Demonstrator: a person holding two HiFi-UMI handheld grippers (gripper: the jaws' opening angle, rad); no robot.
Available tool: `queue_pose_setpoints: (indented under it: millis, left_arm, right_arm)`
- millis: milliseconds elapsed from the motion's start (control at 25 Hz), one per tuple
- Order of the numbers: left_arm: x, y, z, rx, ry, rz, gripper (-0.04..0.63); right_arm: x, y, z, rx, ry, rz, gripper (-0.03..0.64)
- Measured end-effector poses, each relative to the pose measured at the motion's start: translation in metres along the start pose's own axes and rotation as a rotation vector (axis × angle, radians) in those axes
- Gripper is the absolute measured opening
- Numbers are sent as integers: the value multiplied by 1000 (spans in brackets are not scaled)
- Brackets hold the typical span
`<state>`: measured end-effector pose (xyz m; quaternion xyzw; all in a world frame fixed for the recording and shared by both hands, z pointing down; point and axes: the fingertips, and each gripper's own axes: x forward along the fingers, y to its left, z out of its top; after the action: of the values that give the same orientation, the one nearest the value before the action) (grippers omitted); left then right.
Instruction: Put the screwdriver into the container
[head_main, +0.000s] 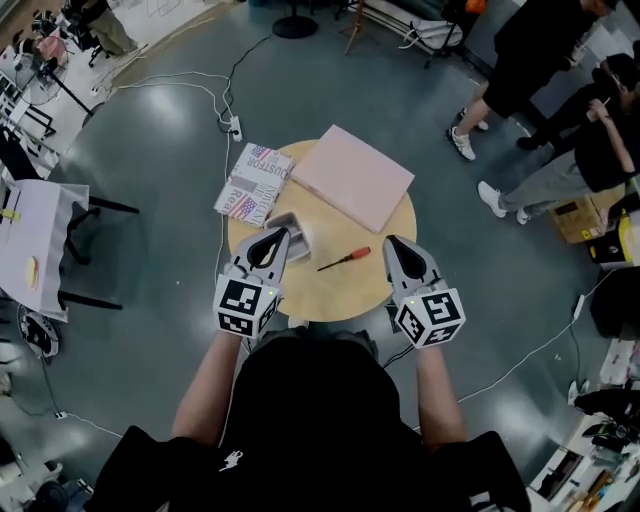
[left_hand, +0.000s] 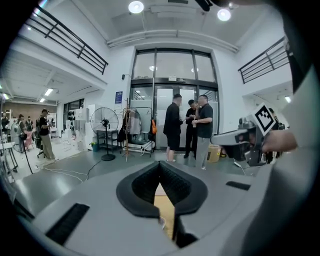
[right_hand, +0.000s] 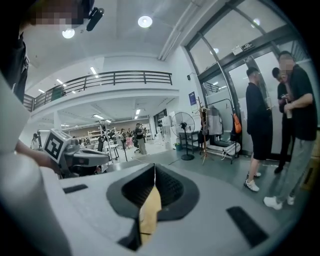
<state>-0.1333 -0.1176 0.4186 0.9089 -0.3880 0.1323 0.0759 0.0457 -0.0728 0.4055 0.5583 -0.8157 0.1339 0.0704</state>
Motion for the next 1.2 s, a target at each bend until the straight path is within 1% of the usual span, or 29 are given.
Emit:
queue_pose_setpoints:
  millis: [120, 240, 440, 520, 720, 920, 1040, 1200]
  left_arm:
    - [7, 12, -4, -11, 12, -13, 3]
    - [13, 11, -10, -16, 28, -19, 3]
    - [29, -2, -25, -18, 70, -11, 3]
    - [36, -12, -33, -17, 100, -7, 3]
    - [62, -41, -54, 16, 157, 5, 3]
    - [89, -62, -69, 22, 195, 31, 3]
    - [106, -70, -76, 24, 218, 54, 3]
    - [126, -82, -95, 63, 268, 56, 3]
  right_arm:
    - [9, 7, -4, -11, 17, -3, 3]
    - [12, 4, -10, -21, 37, -1, 3]
    - [22, -23, -11, 39, 24, 14, 3]
    - [26, -29, -19, 48, 48, 43, 3]
    - [38, -49, -48, 48, 126, 118, 3]
    - [49, -70, -64, 54, 159, 185, 3]
    - [56, -79, -75, 38, 180, 237, 3]
    - [63, -87, -95, 9, 219, 288, 3]
